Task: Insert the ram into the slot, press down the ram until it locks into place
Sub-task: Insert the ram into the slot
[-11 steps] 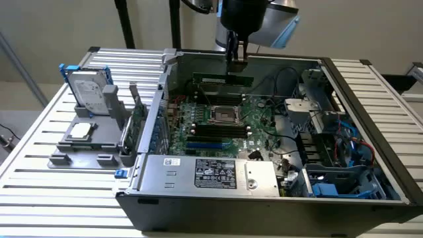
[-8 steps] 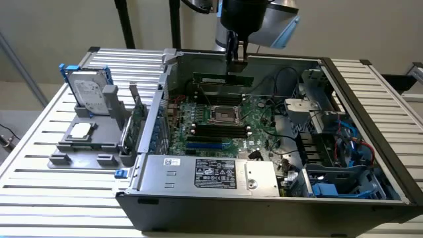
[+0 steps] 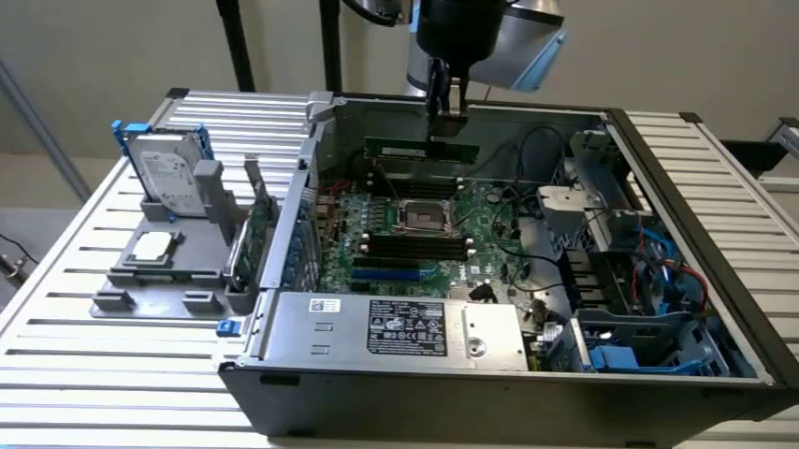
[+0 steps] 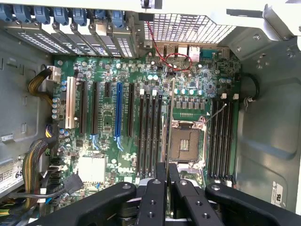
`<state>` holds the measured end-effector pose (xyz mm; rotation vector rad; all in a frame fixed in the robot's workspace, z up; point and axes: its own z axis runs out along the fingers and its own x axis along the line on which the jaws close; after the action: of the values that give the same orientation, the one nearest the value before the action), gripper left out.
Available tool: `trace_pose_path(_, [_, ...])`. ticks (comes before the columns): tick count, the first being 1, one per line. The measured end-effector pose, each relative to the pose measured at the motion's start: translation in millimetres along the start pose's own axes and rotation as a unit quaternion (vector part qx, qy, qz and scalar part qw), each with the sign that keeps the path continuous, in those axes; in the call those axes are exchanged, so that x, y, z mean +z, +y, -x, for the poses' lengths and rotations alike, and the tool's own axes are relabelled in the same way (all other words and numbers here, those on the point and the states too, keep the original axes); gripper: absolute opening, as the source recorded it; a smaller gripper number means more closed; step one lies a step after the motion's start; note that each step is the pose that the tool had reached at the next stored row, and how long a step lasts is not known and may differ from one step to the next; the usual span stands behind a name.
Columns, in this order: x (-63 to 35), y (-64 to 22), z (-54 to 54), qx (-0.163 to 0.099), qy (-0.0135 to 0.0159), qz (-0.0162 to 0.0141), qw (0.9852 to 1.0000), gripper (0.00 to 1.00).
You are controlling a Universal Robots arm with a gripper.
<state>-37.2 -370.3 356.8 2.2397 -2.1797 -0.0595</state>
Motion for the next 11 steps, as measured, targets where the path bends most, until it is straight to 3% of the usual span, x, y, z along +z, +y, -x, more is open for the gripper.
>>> trace_pose_path(11, [19.1,-1.0,-12.7,-0.001,0.0001,0.0001,1.0000,0.13])
